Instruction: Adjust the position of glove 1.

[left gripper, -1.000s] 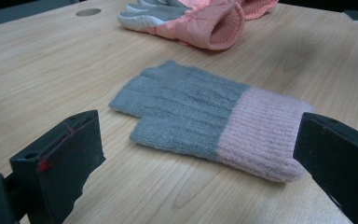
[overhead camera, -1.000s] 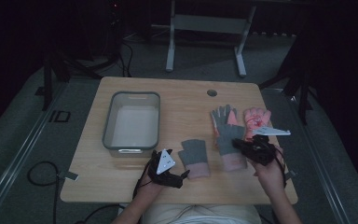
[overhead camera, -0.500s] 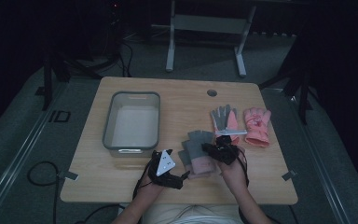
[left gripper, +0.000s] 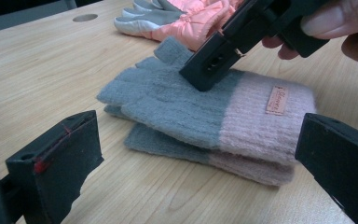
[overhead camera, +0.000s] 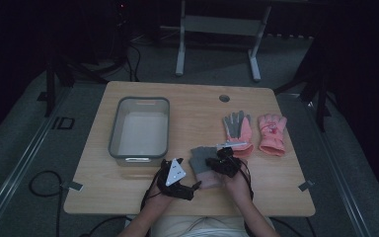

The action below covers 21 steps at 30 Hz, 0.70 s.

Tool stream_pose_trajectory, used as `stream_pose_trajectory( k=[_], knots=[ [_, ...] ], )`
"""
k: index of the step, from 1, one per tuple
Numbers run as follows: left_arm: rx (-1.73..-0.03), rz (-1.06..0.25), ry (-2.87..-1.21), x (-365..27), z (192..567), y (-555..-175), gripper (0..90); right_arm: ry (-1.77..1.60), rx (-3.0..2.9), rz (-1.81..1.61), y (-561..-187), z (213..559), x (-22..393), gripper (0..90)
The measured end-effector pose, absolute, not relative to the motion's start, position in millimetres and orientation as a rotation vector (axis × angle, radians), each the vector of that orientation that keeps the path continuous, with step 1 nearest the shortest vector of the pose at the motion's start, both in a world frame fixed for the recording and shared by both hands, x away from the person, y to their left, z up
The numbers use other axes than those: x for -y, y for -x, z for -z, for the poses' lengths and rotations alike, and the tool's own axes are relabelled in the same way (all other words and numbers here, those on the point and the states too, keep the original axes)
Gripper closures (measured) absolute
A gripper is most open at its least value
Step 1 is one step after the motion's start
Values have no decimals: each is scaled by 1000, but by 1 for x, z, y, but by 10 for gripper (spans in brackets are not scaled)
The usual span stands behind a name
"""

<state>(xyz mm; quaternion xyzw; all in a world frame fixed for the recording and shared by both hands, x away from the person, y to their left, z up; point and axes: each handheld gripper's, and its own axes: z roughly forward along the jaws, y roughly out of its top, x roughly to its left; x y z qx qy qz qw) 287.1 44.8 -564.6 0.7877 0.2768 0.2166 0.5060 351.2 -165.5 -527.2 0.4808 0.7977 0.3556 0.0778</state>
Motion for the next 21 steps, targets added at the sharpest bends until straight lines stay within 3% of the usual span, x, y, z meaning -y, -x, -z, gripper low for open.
stream_pose_trajectory(
  k=[9,14,21],
  knots=[
    [-684,-544,-1926,-43,565,-289,0,-1459,-2371,-1046,-353,538,163,798],
    [-650,-539,-1966,-40,565,-288,0,-1423,-2354,-1114,-353,524,174,579],
    [-611,-536,-1996,-33,552,-283,27,-1351,-2335,-1207,-370,489,206,457]
  ],
)
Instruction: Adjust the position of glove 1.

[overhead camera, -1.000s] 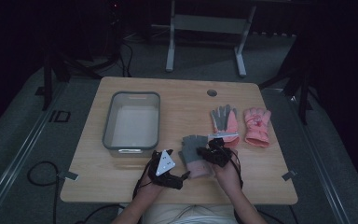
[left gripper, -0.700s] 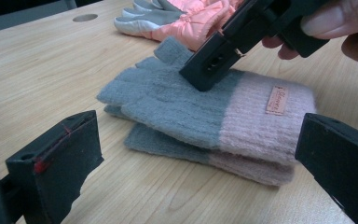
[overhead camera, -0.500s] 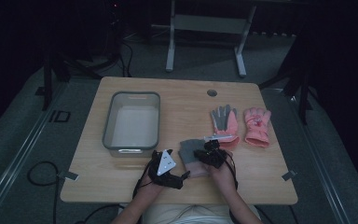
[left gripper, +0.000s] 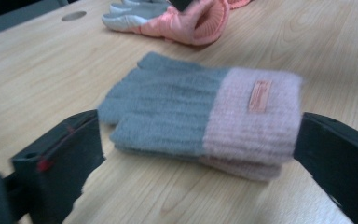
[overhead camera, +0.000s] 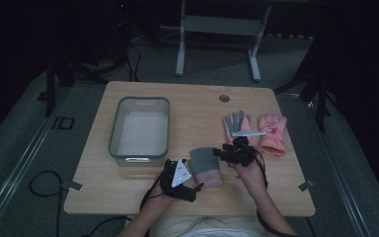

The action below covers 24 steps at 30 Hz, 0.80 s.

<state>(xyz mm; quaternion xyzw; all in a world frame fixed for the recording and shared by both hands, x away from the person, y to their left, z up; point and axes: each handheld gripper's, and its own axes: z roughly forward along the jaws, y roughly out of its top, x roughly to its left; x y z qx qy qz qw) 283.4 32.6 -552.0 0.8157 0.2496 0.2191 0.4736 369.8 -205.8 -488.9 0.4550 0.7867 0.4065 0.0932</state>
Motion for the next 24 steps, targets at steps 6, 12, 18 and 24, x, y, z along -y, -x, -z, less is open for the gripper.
stream_pose_trajectory(
  k=[6,12,18,24],
  knots=[
    [-498,-485,-2114,-13,540,-283,71,-1325,-2342,-1165,-390,475,214,511],
    [-356,-502,-2220,11,542,-286,142,-1381,-2383,-1106,-405,490,204,498],
    [-228,-611,-2349,25,552,-287,290,-1407,-2451,-966,-415,518,187,392],
    [-252,-648,-2370,23,558,-289,359,-1424,-2500,-866,-417,540,179,320]
  ],
)
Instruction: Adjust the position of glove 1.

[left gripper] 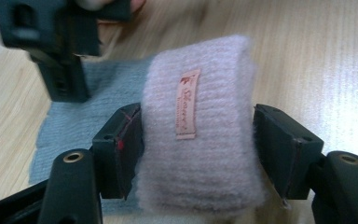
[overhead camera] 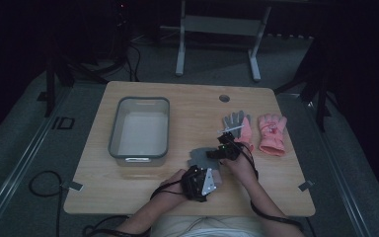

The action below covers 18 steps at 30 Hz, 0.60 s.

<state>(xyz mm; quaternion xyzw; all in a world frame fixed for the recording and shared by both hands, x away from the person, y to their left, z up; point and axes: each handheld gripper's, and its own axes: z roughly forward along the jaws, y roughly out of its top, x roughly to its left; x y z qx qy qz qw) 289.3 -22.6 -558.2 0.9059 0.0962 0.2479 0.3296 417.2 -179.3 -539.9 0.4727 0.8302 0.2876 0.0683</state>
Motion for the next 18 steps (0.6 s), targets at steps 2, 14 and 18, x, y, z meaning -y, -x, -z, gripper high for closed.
stream_pose_trajectory(
  k=[2,14,18],
  knots=[
    [-257,-631,-2370,21,558,-291,385,-1425,-2492,-872,-417,541,179,323],
    [-344,-387,-2345,6,547,-313,664,-1408,-2611,-1004,-416,538,172,724],
    [-360,-350,-2360,4,536,-320,683,-1415,-2601,-1092,-417,526,178,742]
  ],
)
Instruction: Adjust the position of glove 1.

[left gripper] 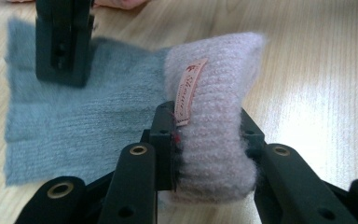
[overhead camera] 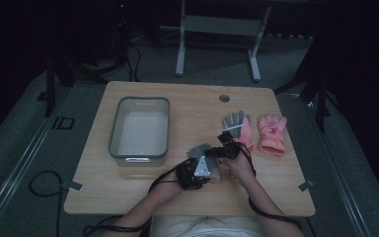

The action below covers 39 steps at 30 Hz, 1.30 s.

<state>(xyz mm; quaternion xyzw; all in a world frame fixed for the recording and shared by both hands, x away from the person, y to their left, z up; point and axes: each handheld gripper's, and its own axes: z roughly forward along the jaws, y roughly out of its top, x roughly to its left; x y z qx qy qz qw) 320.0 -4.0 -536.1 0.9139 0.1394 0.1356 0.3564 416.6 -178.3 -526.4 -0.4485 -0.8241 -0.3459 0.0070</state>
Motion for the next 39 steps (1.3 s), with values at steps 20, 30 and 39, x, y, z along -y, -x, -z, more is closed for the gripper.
stream_pose_trajectory(
  k=[20,30,39],
  knots=[
    [-258,-353,-2364,-27,447,-340,685,1278,2593,1339,-421,442,169,747],
    [-271,-405,-2393,-53,429,-348,684,1232,2612,1379,-432,426,141,748],
    [-300,-437,-2419,-81,417,-355,683,1166,2635,1393,-444,413,106,748]
  ],
)
